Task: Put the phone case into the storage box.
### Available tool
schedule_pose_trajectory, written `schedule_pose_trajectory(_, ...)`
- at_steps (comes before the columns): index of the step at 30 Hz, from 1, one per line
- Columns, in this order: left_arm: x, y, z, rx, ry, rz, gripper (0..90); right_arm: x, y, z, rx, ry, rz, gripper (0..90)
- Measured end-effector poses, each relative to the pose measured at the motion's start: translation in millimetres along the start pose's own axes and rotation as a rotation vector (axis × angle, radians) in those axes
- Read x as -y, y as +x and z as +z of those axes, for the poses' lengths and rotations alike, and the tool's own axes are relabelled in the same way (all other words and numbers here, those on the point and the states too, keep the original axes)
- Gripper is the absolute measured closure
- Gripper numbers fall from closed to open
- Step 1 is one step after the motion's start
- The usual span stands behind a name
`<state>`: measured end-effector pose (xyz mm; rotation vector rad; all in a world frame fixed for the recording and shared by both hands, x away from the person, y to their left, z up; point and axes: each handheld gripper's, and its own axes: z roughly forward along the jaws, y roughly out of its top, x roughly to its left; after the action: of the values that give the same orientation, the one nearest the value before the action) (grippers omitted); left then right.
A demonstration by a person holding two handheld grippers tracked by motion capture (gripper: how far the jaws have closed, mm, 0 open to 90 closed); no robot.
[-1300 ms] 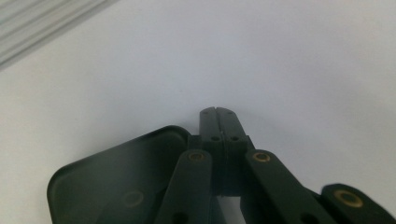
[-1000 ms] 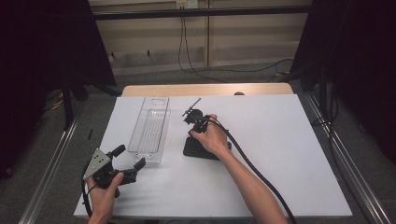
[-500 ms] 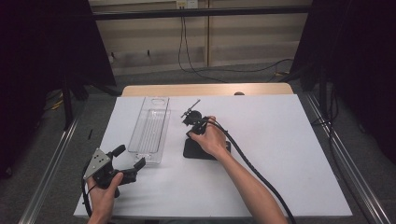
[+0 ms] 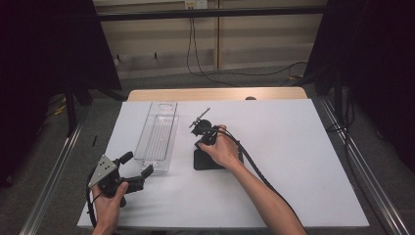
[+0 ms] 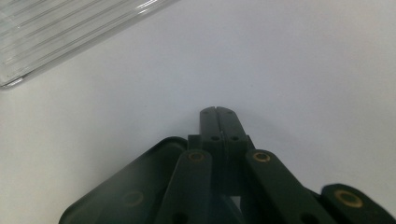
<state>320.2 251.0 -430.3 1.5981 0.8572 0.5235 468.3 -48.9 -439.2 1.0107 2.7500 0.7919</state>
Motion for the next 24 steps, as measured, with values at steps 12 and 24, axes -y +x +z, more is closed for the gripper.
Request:
schedule_pose_trajectory(12, -1.3, -1.2, -0.5, 0.001, -0.03, 0.005, 6.2, 9.2, 7.1, -3.9, -0.025, -0.016, 0.002, 90.0)
schedule_pose_trajectory(24, 0.2, -1.7, 1.4, 0.02, -0.034, -0.025, 5.3, 14.2, 16.3, -8.0, -0.051, 0.003, -0.009, 90.0)
